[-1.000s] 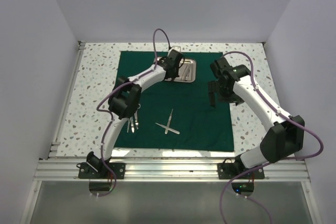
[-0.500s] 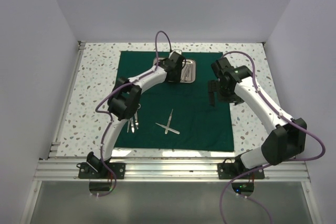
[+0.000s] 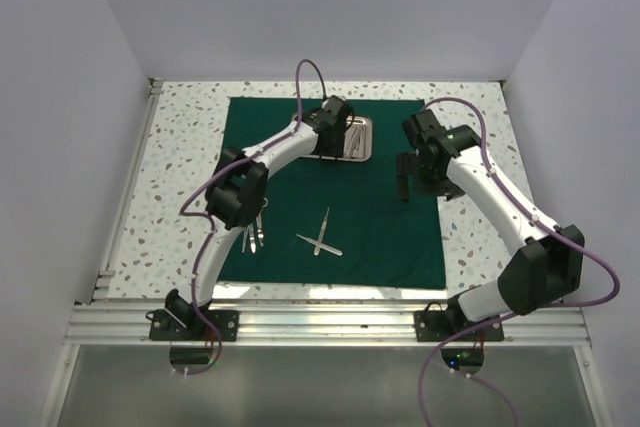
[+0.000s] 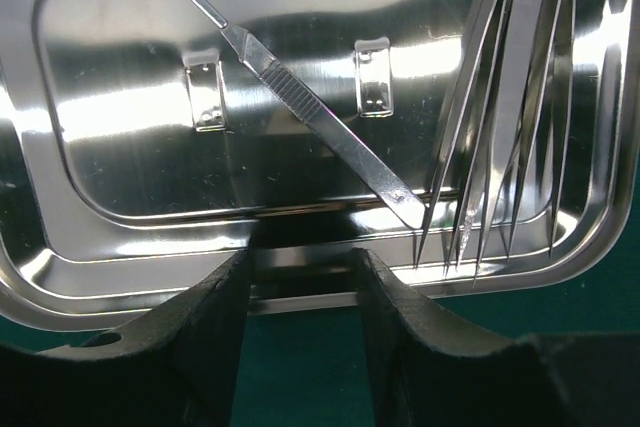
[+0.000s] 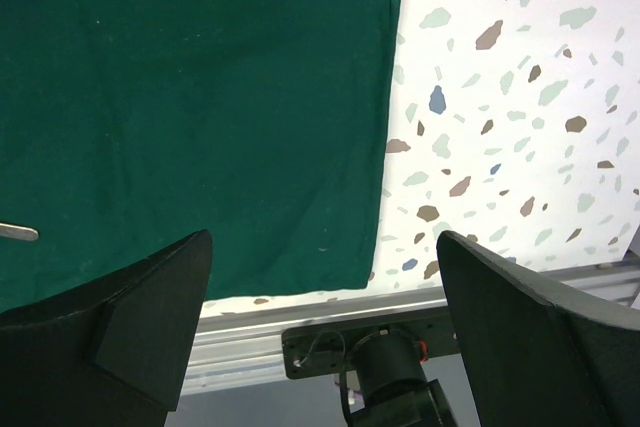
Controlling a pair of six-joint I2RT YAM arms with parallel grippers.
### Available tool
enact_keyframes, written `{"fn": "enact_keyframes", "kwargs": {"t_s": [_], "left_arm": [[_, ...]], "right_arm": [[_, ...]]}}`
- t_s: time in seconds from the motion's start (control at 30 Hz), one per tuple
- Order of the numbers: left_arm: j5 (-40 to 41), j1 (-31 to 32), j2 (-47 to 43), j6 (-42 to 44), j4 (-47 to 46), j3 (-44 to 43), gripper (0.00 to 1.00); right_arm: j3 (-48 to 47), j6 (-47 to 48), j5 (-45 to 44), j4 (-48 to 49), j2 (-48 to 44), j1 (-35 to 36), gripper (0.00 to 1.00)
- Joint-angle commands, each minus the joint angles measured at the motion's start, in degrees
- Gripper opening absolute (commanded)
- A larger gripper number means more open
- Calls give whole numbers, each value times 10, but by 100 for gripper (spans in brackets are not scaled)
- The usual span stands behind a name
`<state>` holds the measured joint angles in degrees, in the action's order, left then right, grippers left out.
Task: Open and lay out the surgical kit
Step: Pick up the medical item from the container.
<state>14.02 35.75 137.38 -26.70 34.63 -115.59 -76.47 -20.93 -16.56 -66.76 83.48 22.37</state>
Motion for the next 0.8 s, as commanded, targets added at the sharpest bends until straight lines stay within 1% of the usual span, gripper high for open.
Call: {"fn": "enact_keyframes", "kwargs": {"t_s": [0.0, 0.27, 0.57, 0.77], "left_arm": [[-23, 0, 2, -22, 20, -33, 50], [-29, 0, 15, -43, 12, -83, 48], [-10, 1, 83, -42, 26, -151, 48], [28, 7, 114, -27, 56, -168, 45]], "right_arm": [[-3, 6, 4, 6, -15, -2, 99], [0, 6, 4, 8, -12, -2, 99], [-3, 11, 2, 7, -10, -3, 99], [-4, 12, 3, 7, -8, -3, 99]]}}
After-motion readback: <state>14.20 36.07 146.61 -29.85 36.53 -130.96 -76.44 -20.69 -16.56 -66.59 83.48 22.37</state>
